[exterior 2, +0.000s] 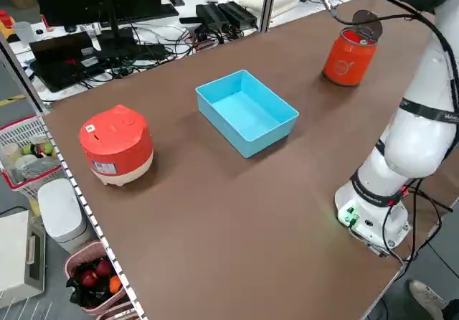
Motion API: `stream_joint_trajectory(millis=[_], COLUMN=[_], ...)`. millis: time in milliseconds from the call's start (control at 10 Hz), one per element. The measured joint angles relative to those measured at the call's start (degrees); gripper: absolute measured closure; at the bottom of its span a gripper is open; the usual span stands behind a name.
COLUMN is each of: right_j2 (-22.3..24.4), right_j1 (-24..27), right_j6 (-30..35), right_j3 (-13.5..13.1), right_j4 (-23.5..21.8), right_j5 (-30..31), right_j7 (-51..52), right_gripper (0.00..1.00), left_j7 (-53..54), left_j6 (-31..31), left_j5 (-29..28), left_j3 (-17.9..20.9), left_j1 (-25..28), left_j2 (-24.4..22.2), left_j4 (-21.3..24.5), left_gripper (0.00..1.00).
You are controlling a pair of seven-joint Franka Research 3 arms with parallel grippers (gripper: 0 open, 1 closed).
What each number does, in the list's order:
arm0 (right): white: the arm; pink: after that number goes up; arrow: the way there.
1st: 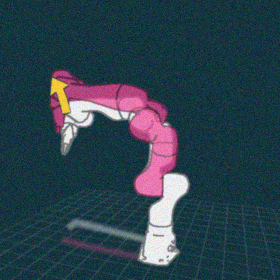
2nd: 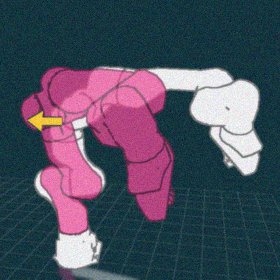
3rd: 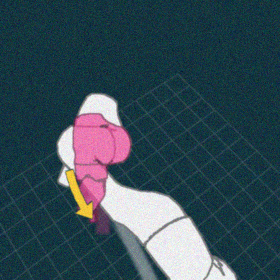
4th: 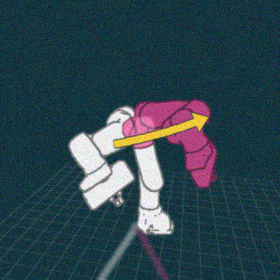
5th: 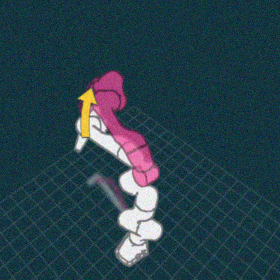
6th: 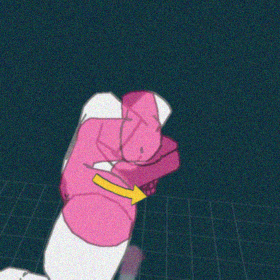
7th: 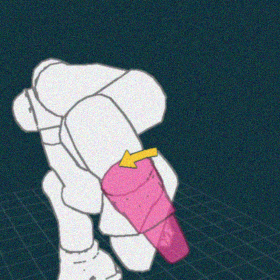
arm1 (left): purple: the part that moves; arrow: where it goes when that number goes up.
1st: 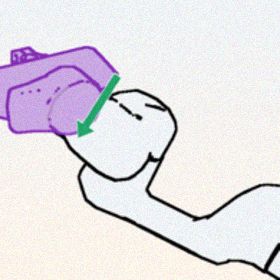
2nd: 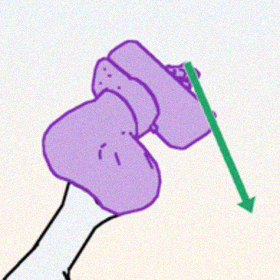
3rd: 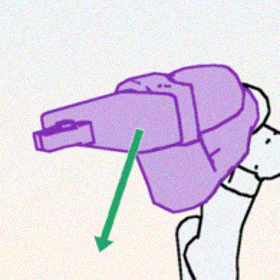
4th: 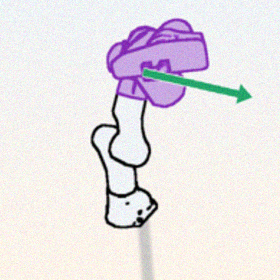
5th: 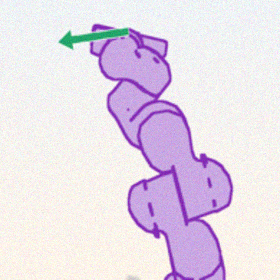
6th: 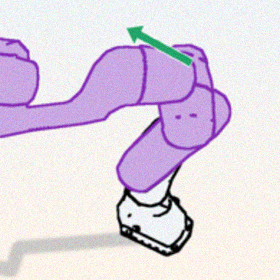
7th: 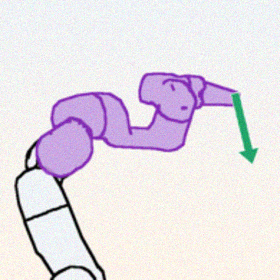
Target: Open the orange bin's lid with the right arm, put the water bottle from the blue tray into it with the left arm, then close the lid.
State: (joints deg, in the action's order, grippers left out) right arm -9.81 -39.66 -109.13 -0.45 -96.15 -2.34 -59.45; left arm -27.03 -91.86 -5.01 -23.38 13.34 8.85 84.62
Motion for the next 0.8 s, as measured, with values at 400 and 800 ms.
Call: stream_joint_trajectory(millis=[400,800], right_j2=[-3.34,-6.12], right_j1=[-2.98,-4.99], right_j6=[-5.43,-10.18], right_j3=[-0.03,-0.09], right_j4=[-0.11,-0.18], right_j5=[0.0,0.52], right_j7=[-5.47,-9.65], right_gripper=[0.99,0.99], left_j7=[15.92,19.21], left_j6=[0.62,0.67], left_j5=[4.64,4.65], left_j3=[10.93,15.67], left_j1=[-5.39,-9.49], left_j2=[-2.13,-2.92], left_j4=[1.47,2.72], left_gripper=[0.0,0.0])
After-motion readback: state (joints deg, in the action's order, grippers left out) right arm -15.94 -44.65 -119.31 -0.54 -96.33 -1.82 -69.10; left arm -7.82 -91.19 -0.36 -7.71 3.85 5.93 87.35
